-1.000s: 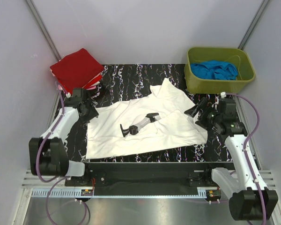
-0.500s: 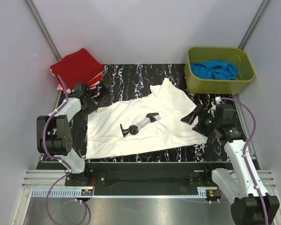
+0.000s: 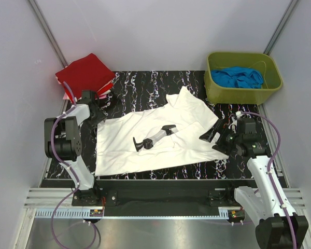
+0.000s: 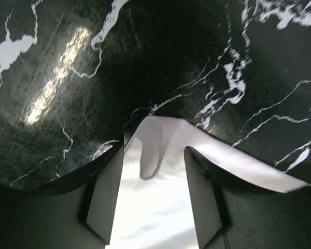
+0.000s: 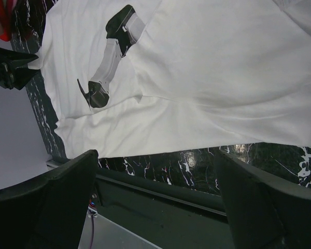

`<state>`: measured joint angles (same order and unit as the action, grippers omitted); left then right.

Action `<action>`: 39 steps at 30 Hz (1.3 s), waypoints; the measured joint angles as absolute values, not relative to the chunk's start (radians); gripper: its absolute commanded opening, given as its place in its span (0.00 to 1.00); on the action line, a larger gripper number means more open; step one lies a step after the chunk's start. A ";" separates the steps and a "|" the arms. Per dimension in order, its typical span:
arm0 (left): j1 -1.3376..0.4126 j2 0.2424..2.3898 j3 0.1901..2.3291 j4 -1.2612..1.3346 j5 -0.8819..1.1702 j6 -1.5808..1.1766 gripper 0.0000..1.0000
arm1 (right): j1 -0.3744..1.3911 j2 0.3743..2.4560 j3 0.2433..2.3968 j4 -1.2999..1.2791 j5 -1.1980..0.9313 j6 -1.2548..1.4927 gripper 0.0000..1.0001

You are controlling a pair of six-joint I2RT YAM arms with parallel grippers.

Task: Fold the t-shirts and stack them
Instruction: Fold the tshirt

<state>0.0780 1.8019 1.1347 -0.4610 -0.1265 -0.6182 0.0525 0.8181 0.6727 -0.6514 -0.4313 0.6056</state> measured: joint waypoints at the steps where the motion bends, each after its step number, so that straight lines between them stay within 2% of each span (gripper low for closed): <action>1: 0.078 1.807 1.144 -0.461 -0.126 -0.621 0.47 | 0.052 0.818 0.673 -0.653 -0.431 0.605 1.00; 3: 0.078 1.814 1.163 -0.461 -0.125 -0.627 0.39 | 0.052 0.818 0.673 -0.653 -0.431 0.603 1.00; 7: 0.078 1.820 1.185 -0.451 -0.121 -0.635 0.00 | 0.052 0.818 0.672 -0.652 -0.431 0.601 1.00; 15: 0.079 1.820 1.185 -0.464 -0.115 -0.628 0.00 | 0.054 0.897 0.686 -0.643 -0.423 0.598 1.00; 20: 0.086 1.774 1.149 -0.471 -0.109 -0.628 0.00 | 0.106 1.110 0.901 -0.688 -0.315 0.584 0.98; 27: 0.112 1.708 1.059 -0.448 -0.067 -0.638 0.00 | 0.235 1.595 1.484 -0.711 -0.136 0.512 0.93; 34: 0.128 1.685 0.955 -0.378 0.014 -0.675 0.00 | 0.299 2.147 2.129 -0.839 -0.002 0.434 0.89; 39: 0.130 1.684 0.931 -0.315 0.069 -0.687 0.00 | 0.329 2.505 2.606 -0.939 0.045 0.402 0.82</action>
